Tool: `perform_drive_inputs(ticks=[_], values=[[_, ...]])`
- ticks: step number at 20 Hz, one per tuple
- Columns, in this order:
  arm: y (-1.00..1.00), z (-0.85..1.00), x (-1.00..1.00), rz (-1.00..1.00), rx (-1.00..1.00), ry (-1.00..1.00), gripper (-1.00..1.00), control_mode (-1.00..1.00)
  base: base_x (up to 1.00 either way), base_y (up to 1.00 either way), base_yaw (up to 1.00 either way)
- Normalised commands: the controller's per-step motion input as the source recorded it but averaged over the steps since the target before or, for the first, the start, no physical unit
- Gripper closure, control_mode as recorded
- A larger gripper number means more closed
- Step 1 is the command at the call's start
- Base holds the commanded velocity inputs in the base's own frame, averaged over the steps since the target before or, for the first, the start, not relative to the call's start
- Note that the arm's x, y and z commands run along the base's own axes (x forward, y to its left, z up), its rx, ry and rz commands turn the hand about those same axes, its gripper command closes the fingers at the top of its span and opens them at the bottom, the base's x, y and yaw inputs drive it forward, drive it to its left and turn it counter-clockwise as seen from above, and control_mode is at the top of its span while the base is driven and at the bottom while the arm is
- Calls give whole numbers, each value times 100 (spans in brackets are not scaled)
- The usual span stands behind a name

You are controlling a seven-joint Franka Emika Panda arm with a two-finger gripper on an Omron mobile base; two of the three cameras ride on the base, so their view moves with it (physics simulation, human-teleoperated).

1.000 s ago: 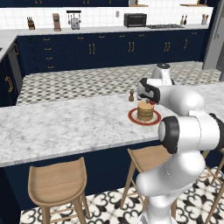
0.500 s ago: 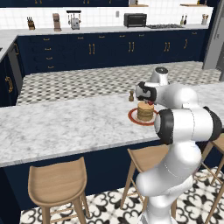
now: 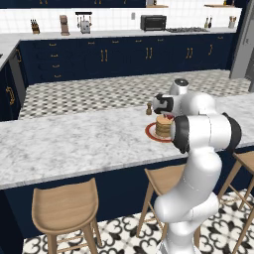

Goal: Take the strawberry from the fridge and place it on top of the pancake, located on the dining counter.

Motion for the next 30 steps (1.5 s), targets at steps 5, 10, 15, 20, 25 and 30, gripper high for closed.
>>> perform_drive_inputs(ticks=[5, 10, 15, 20, 25, 30], values=[[-2, -8, 25, 0, 0, 0, 100, -100, 0, 0, 0], [-2, -11, 21, 0, 0, 0, 100, -100, 0, 0, 0], [-3, -12, 15, 0, 0, 0, 100, -100, 0, 0, 0], [-3, -14, 14, 0, 0, 0, 100, -100, 0, 0, 0], [-3, -18, 10, 0, 0, 0, 100, -100, 0, 0, 0], [-4, -19, 10, 0, 0, 0, 100, -100, 0, 0, 0]])
